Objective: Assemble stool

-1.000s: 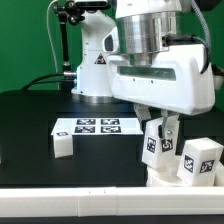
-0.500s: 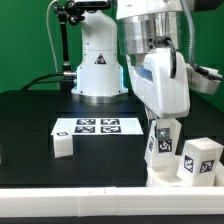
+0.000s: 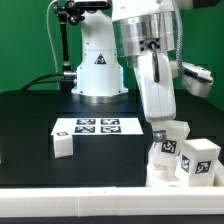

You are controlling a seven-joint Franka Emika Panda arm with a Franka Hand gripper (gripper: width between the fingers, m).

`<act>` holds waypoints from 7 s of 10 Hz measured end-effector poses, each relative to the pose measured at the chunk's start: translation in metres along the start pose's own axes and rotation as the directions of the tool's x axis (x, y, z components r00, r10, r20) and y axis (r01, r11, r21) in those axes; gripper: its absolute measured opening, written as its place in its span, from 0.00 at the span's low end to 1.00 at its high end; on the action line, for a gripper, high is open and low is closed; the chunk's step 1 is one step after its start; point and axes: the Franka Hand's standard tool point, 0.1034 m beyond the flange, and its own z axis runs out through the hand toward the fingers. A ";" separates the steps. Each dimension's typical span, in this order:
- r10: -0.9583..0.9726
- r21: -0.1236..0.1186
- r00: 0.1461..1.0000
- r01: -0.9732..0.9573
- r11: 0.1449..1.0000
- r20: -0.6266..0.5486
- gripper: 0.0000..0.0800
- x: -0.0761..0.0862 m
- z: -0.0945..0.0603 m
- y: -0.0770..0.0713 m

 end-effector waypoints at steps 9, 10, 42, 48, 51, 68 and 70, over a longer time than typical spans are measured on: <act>-0.619 0.000 0.785 0.619 0.785 0.030 0.81 -0.013 -0.025 -0.006; -0.680 0.000 0.732 0.681 0.733 0.030 0.81 -0.013 -0.025 -0.005; -0.365 -0.026 -0.918 0.365 -0.930 0.156 0.43 -0.002 -0.004 -0.002; -0.783 -0.116 -0.616 0.774 -0.622 0.089 0.43 0.001 -0.002 -0.003; -0.938 -0.139 -0.347 0.928 -0.346 0.021 0.43 -0.002 -0.001 -0.004; -0.352 0.024 0.933 0.355 0.935 -0.073 0.43 -0.016 0.003 -0.001; -0.159 0.060 0.985 0.163 0.985 -0.059 0.43 -0.018 0.004 0.000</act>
Offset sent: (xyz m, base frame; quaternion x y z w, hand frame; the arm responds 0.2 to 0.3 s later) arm 0.0022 0.0096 0.0273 -0.0176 -0.0087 -0.1084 0.9939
